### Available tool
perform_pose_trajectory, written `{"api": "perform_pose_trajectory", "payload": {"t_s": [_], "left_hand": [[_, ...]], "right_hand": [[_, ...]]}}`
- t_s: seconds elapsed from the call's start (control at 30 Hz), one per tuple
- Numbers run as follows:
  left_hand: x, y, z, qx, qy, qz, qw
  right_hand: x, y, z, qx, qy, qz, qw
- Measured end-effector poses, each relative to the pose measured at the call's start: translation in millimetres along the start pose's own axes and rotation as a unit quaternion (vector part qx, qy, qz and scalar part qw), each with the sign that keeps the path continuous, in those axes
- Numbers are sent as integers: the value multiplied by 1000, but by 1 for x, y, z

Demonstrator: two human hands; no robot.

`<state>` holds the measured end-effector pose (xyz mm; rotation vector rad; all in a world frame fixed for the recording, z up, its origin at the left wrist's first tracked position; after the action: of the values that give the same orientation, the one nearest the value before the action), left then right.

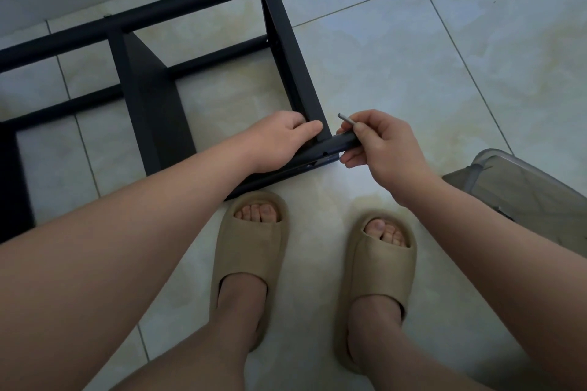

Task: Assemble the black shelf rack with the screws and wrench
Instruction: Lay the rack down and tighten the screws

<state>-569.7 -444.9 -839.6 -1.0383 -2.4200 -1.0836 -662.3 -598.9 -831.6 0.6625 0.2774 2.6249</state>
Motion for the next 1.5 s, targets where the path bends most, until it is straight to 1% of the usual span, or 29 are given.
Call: {"api": "perform_pose_trajectory", "payload": {"t_s": [0.07, 0.1, 0.13, 0.17, 0.2, 0.27, 0.37, 0.47, 0.57, 0.7, 0.83, 0.93, 1.0, 1.1, 1.23, 1.37, 1.43, 1.5], "left_hand": [[12, 10, 12, -31, 23, 31, 999], [20, 15, 18, -71, 34, 59, 995], [29, 18, 23, -132, 40, 83, 987], [37, 19, 28, -202, 37, 90, 975], [41, 19, 29, -260, 21, 69, 963], [49, 22, 20, -301, -24, -12, 953], [60, 45, -5, -300, -93, -113, 943], [72, 80, -33, -323, -135, -176, 920], [80, 109, -61, -320, -150, -182, 917], [81, 133, -91, -302, -167, -151, 926], [70, 139, -101, -287, -165, -129, 935], [55, 148, -100, -283, -166, -138, 935], [43, 159, -99, -288, -159, -171, 929], [23, 174, -96, -286, -124, -232, 921], [-5, 185, -89, -295, -93, -266, 913], [-20, 188, -82, -320, -67, -279, 903], [-23, 184, -81, -334, -35, -296, 894], [-16, 174, -85, -311, -22, -338, 888]], "right_hand": [[-1, 2, 0, 3, -8, 6, 1000], [0, 3, 0, 8, -9, 6, 1000], [1, 3, 1, 14, -11, 4, 1000], [2, 3, 1, 19, -14, 1, 1000], [4, 3, 2, 21, -19, -2, 1000], [7, 4, 10, 19, -21, -12, 1000], [3, 13, 41, 43, 22, -46, 998], [1, 23, 85, 80, 80, -77, 991], [5, 32, 123, 102, 111, -105, 983], [13, 43, 158, 118, 135, -142, 974], [8, 50, 173, 88, 121, -148, 978], [-4, 50, 179, 52, 104, -152, 982], [-14, 48, 182, 30, 101, -165, 981], [-28, 49, 184, 29, 107, -190, 975], [-37, 49, 178, -6, 117, -163, 980], [-31, 48, 172, 30, 160, -125, 979], [-29, 49, 167, 43, 164, -116, 979], [-26, 51, 160, 66, 163, -123, 977]]}}
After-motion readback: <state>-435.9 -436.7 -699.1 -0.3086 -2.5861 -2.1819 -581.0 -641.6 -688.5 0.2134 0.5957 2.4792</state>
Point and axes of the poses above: each hand's wrist, its own x-axis away from the middle knuckle, its own y-axis out of the back of the hand, z = x × y, the point moved 4 cm from there along -x, towards the middle knuckle, and after that the axes turned 6 degrees about -z, right-handed, at the moved point
